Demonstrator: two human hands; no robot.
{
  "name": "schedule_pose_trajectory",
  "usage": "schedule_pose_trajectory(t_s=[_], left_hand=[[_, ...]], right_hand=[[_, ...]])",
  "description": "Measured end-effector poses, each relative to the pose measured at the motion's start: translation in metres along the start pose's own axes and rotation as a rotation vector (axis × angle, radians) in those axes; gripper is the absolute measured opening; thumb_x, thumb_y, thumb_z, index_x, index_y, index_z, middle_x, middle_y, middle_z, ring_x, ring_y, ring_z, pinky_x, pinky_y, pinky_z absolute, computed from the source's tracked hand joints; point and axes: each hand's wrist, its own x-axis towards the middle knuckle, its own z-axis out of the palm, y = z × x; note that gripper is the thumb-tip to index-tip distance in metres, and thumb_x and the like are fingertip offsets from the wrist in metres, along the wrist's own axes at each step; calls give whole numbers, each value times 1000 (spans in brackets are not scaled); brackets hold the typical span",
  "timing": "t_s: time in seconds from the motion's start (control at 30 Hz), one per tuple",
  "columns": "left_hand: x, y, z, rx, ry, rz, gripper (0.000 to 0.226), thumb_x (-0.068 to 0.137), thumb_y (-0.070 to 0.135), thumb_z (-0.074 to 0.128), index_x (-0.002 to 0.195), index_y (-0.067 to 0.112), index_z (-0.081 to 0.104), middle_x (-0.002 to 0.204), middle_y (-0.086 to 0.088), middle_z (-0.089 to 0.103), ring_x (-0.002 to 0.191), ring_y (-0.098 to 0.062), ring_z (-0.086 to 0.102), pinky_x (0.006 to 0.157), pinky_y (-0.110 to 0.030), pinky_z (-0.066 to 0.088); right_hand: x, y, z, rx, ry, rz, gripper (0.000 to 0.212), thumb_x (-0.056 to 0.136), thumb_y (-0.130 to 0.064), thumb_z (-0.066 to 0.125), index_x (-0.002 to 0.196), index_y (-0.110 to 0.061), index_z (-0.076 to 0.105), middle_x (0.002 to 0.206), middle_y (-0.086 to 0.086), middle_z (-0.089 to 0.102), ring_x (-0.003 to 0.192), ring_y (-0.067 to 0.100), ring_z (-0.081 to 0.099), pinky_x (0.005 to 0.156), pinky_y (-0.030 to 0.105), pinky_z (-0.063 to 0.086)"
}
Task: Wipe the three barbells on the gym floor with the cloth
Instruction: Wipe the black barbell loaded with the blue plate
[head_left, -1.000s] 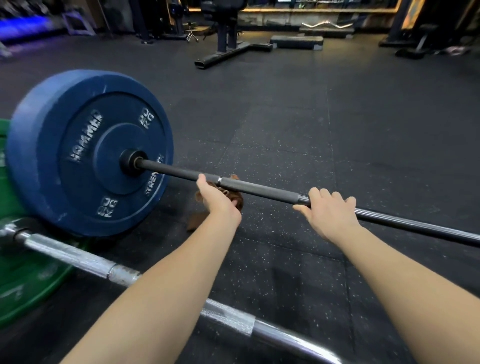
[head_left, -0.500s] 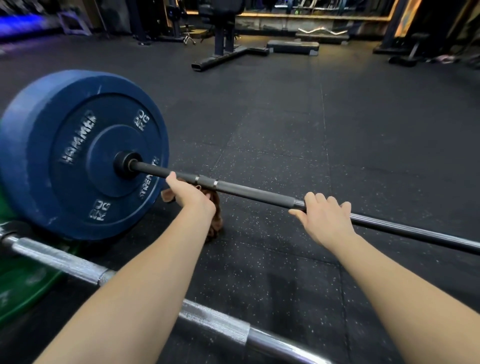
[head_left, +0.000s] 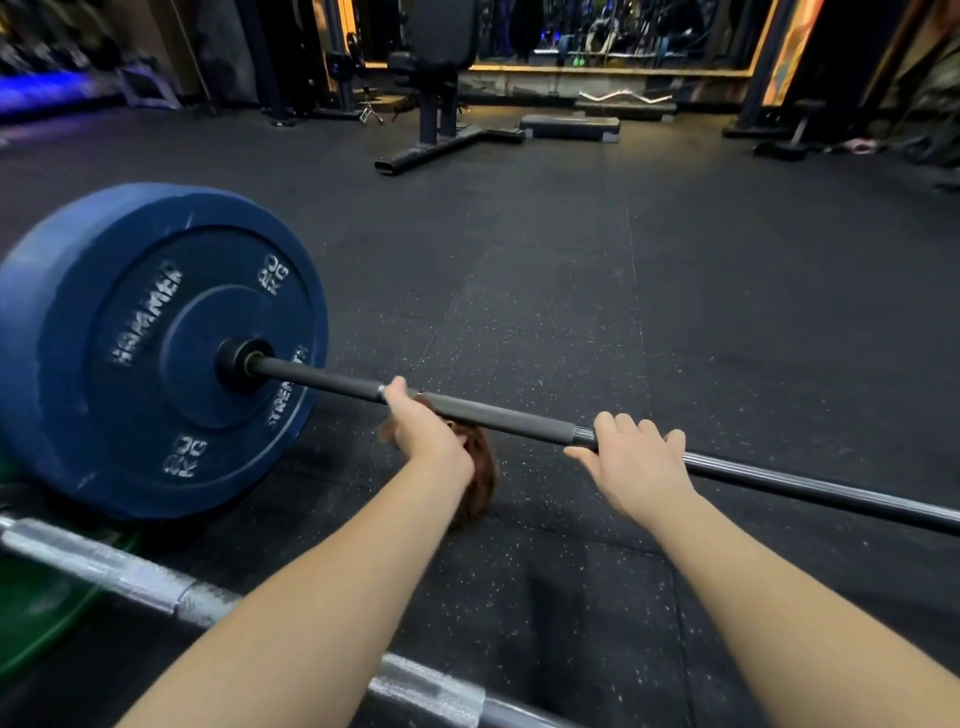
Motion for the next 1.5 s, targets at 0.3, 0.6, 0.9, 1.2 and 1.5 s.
schedule_pose_trajectory(t_s=[0.3, 0.6, 0.9, 1.2, 1.5], left_hand=[[-3, 5, -6, -76, 10, 33, 27, 96, 51, 56, 101, 25, 54, 89, 1, 66, 84, -20, 68, 81, -34, 51], [-26, -36, -9, 90, -121, -70, 37, 95, 52, 60, 118, 22, 57, 104, -6, 65, 89, -23, 67, 79, -37, 55], [22, 24, -15, -103, 23, 70, 44, 93, 56, 58, 122, 23, 52, 112, -4, 64, 95, -21, 64, 96, -39, 52], [-19, -42, -13, 160, -131, -29, 35, 92, 51, 63, 106, 19, 61, 94, -1, 66, 82, -18, 66, 84, -35, 55], [12, 3, -11, 60, -19, 103, 31, 93, 52, 60, 100, 22, 57, 103, -1, 64, 87, -18, 62, 90, -37, 51]], right_hand=[[-1, -2, 4, -14, 52, 5, 52, 100, -67, 27, 113, -21, 48, 113, -3, 59, 101, 27, 56, 83, 44, 37], [0, -2, 1, 13, 13, 10, 52, 100, -68, 25, 114, -22, 45, 116, -3, 57, 105, 27, 55, 88, 46, 37], [-2, 0, -1, 17, 15, -9, 50, 101, -66, 26, 114, -21, 44, 116, -1, 57, 105, 28, 54, 86, 45, 35], [-1, -1, 0, 25, 1, 10, 52, 101, -67, 25, 115, -21, 44, 116, -2, 56, 106, 27, 54, 92, 49, 38], [-1, -1, -1, 48, -9, -4, 51, 101, -66, 26, 115, -20, 45, 116, -1, 56, 105, 28, 53, 92, 48, 37]])
